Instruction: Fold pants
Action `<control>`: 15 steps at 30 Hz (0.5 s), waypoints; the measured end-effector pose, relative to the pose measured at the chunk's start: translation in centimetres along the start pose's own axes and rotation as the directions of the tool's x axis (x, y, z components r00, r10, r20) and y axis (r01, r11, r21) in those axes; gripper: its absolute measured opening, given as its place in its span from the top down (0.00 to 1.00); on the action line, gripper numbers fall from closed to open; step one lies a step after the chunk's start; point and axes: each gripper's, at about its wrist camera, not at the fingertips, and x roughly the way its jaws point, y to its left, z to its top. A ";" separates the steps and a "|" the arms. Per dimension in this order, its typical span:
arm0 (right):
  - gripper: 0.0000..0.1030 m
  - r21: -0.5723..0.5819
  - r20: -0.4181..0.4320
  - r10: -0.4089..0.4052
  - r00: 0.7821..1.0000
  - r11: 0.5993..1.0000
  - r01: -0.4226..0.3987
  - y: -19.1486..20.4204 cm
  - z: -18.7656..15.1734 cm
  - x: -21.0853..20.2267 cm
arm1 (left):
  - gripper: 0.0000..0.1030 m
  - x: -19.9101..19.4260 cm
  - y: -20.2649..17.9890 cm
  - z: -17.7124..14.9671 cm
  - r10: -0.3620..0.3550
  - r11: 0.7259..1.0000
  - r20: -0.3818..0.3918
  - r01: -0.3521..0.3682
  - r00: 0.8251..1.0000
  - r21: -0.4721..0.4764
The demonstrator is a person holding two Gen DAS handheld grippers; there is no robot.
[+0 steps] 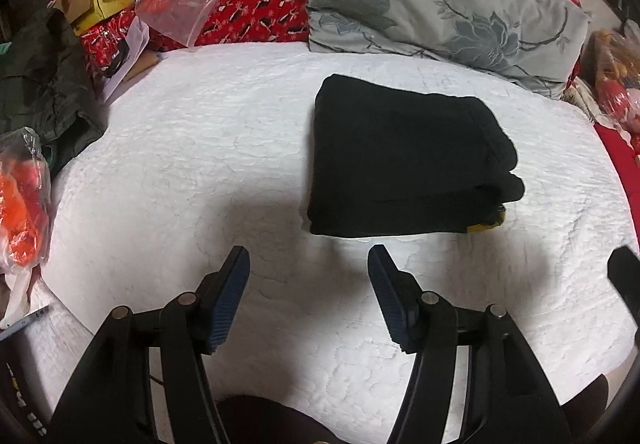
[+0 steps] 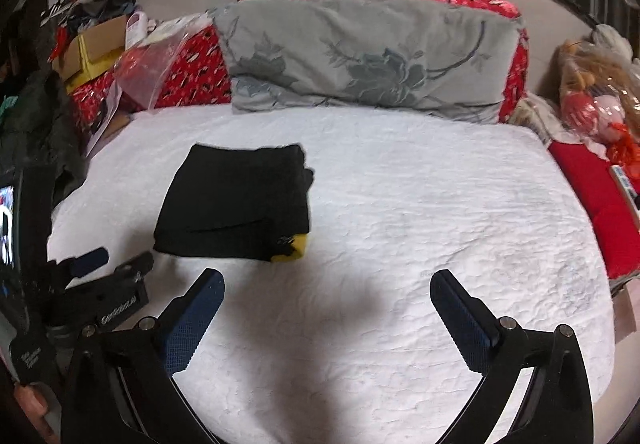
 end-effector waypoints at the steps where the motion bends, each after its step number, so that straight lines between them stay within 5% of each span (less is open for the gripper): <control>1: 0.00 0.005 0.010 -0.008 1.000 1.000 0.008 -0.2 -0.1 -0.3 | 0.41 -0.2 -0.1 -0.1 -0.004 1.000 0.005 0.004 1.000 0.001; 15: 0.00 0.044 0.064 -0.077 0.995 0.996 0.074 -2.9 -1.2 -1.4 | 0.41 -2.2 -1.7 0.1 -0.067 0.998 0.053 0.067 0.996 0.011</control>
